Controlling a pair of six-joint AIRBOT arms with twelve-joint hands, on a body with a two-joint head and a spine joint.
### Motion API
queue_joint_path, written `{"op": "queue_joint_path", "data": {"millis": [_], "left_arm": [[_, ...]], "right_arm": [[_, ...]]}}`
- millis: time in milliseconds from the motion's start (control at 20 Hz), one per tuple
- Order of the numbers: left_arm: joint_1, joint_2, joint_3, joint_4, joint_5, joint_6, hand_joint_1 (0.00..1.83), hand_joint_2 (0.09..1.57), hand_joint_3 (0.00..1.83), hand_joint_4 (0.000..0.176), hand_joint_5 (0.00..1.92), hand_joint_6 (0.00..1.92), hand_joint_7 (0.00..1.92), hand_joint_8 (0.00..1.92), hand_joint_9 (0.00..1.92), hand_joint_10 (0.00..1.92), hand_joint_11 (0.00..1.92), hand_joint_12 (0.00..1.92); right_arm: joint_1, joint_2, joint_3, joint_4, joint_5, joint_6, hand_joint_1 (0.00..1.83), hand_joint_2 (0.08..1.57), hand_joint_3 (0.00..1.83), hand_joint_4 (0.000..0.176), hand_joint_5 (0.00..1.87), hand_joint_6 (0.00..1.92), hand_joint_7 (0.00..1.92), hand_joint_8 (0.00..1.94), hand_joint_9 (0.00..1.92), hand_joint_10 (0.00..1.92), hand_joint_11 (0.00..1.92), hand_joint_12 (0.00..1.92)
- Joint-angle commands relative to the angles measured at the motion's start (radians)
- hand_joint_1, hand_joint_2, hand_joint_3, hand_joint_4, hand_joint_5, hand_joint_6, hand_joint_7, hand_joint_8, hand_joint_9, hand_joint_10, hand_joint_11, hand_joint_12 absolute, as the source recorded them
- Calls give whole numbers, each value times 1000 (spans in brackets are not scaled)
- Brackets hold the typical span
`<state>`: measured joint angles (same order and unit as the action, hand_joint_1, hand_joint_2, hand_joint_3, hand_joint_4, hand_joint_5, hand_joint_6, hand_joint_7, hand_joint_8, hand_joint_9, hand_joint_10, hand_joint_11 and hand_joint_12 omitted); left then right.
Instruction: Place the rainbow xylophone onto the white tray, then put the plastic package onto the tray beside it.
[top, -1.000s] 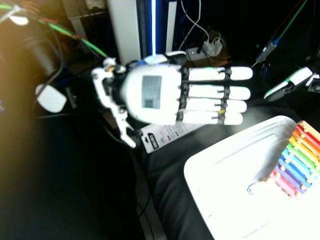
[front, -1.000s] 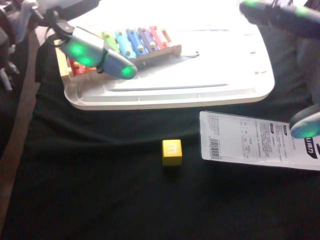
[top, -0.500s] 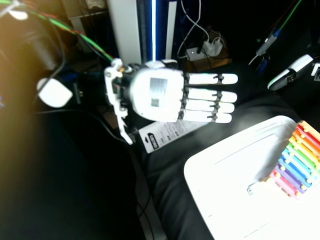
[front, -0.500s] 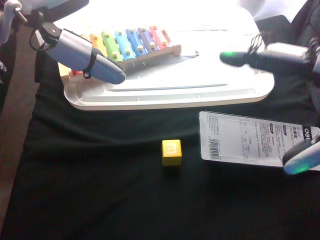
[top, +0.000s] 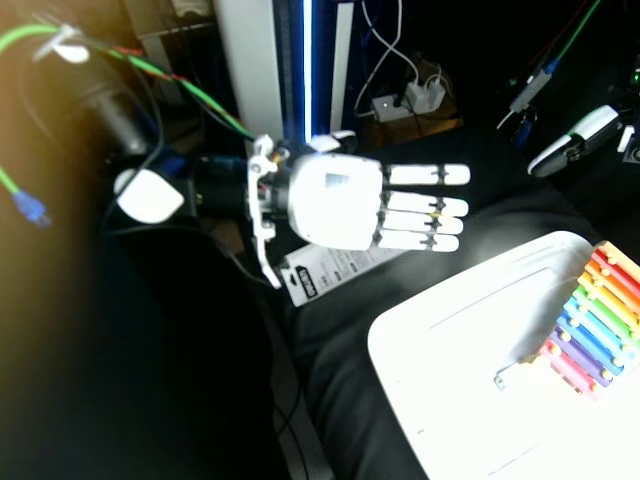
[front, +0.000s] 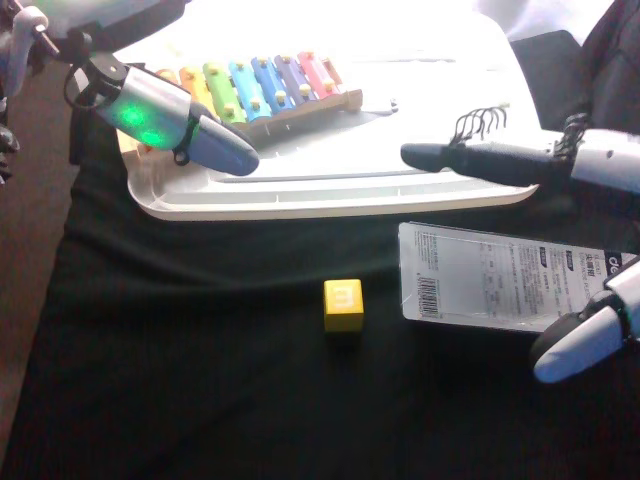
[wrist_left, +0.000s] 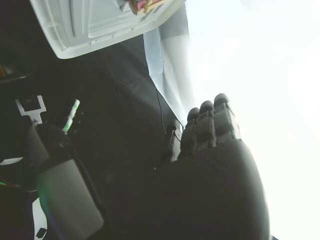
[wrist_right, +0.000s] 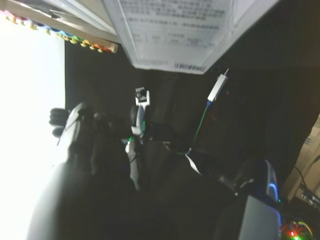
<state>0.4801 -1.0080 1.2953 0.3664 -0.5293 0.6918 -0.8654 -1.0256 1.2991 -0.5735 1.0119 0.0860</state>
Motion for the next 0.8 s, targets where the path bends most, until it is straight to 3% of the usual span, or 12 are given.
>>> {"op": "queue_joint_path", "data": {"millis": [0, 100, 150, 200, 250, 300, 400, 500, 550, 650, 700, 750], "left_arm": [[-6, -2, -1, -31, -113, 0, 678, 673, 1, 146, 0, 0, 0, 0, 0, 0, 2, 1], [-3, -2, -2, -34, -113, 0, 707, 678, 2, 151, 0, 0, 0, 0, 0, 0, 0, 0], [-3, -2, -2, -34, -112, 0, 705, 703, 12, 125, 0, 0, 0, 0, 0, 0, 0, 0], [-3, -2, -2, -34, -112, 0, 711, 707, 12, 129, 0, 0, 0, 0, 0, 0, 0, 0], [-3, -2, -2, -34, -112, 0, 693, 687, 1, 134, 0, 0, 0, 0, 0, 0, 0, 0], [0, -2, -4, -36, -113, 0, 669, 694, 4, 132, 0, 0, 0, 0, 0, 0, 0, 0], [2, -1, -5, -38, -116, 0, 675, 724, 15, 140, 0, 0, 0, 0, 0, 0, 0, 0], [2, -1, -6, -38, -118, 0, 651, 697, 1, 134, 0, 0, 0, 0, 0, 0, 0, 0], [2, -1, -6, -38, -118, 0, 675, 700, 2, 147, 0, 0, 0, 0, 0, 0, 0, 0], [2, -1, -6, -38, -118, 0, 598, 759, 24, 131, 0, 0, 0, 0, 0, 0, 0, 0], [3, -1, -6, -38, -118, 0, 583, 739, 11, 139, 0, 0, 0, 0, 0, 0, 0, 0], [3, -1, -7, -38, -118, 0, 615, 720, 1, 164, 0, 0, 0, 0, 0, 0, 0, 0]], "right_arm": [[6, -6, 3, 50, 93, 9, 769, 641, 0, 53, 0, 0, 0, 0, 0, 0, 28, 12], [4, -14, 5, 50, 83, 9, 769, 631, 0, 21, 0, 0, 0, 0, 4, 1, 96, 44], [2, -14, 5, 50, 82, 9, 724, 626, 0, 43, 0, 0, 0, 0, 7, 3, 130, 60], [2, -14, 5, 50, 82, 9, 725, 632, 0, 49, 0, 0, 0, 0, 6, 2, 135, 63], [2, -14, 5, 50, 82, 9, 687, 629, 0, 82, 0, 0, 0, 0, 9, 3, 146, 69], [-2, -17, 5, 50, 80, 9, 657, 637, 0, 139, 0, 0, 0, 0, 1, 0, 125, 60], [-6, -21, 5, 50, 78, 9, 637, 635, 0, 172, 0, 0, 0, 0, 0, 0, 143, 68], [-12, -26, 5, 50, 74, 9, 640, 634, 0, 176, 0, 0, 0, 0, 0, 0, 135, 65], [-14, -28, 5, 50, 72, 9, 634, 630, 0, 176, 0, 0, 0, 0, 0, 0, 149, 71], [-16, -31, 5, 50, 67, 9, 604, 637, 1, 168, 0, 0, 0, 0, 11, 4, 169, 79], [-16, -32, 5, 48, 64, 9, 622, 637, 1, 164, 0, 0, 0, 0, 9, 3, 155, 72], [-16, -33, 5, 47, 62, 9, 627, 640, 2, 152, 0, 0, 0, 0, 1, 0, 130, 62]]}}
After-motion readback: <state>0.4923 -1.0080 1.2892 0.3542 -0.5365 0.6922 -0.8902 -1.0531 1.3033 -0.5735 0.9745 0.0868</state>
